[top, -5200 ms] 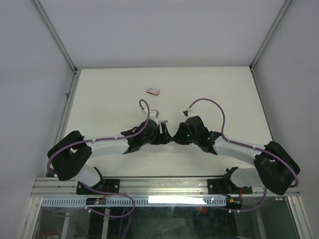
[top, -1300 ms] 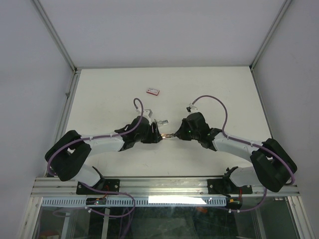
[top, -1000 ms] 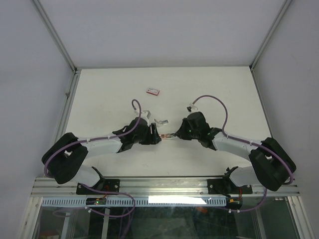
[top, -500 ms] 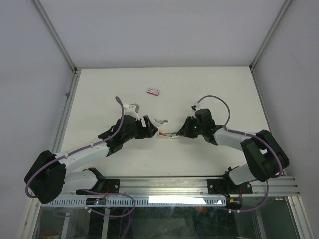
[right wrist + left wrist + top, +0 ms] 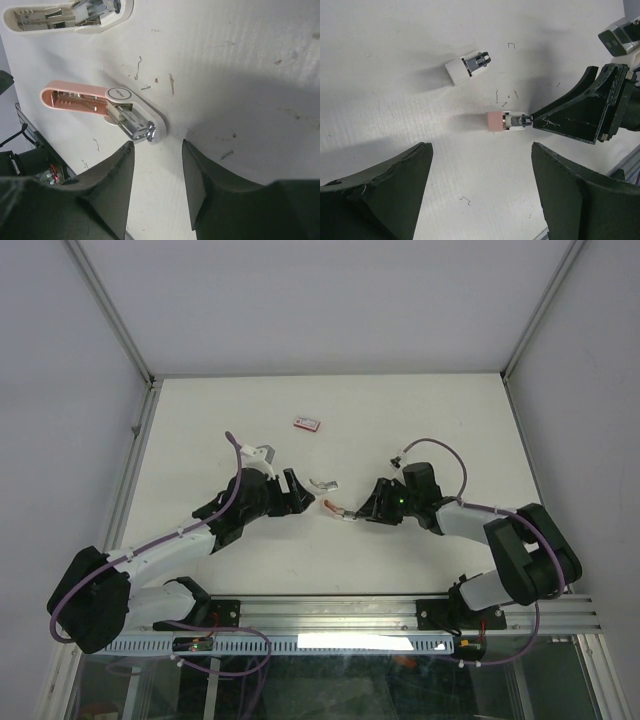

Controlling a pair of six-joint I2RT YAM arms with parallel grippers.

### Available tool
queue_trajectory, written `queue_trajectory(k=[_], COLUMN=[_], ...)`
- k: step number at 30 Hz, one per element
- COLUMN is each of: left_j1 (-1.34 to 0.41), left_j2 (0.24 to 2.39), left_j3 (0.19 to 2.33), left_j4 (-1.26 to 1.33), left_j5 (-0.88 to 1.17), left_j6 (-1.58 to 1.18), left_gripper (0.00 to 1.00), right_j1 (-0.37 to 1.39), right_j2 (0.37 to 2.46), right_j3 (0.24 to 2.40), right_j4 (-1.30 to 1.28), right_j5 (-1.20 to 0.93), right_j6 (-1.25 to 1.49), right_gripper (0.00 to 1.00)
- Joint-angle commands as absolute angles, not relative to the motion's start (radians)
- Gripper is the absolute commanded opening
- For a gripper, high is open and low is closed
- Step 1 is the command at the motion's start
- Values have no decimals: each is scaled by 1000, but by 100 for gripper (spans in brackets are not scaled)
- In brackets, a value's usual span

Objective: Load the staples into the stapler

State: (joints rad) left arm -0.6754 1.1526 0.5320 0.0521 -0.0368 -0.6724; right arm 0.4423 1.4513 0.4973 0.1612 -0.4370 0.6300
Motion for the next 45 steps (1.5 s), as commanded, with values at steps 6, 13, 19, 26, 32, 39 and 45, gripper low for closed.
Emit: queue_trajectory(k=[6,13,19,26,32,39,45], left_j1=[-650,-629,-552,-387,-328,-320,-319], left_j2=[1167,1156,1141,1523,1814,2024,2151], left_j3=[530,543,719,1023,1258,1409,1508], left_j4=[141,140,22,17,17,10,0], left_j5=[26,33,-31,85,142,188,205], left_j6=[-698,-706,-608,-530,-544,-570,-571], left_gripper=[82,82,91,92,88,85,83], right_j1=[369,337,334,335,334,334,334], right_j2=[1404,1345,1158,1003,974,997,1005], right_j3=[450,440,495,566,554,533,529], right_j4=[169,138,-57,-163,-141,-117,-107], right_j5=[-528,-535,-413,-318,-313,-318,-308], right_j6=[642,641,549,443,449,452,451], right_gripper=[38,35,45,53,55,55,55])
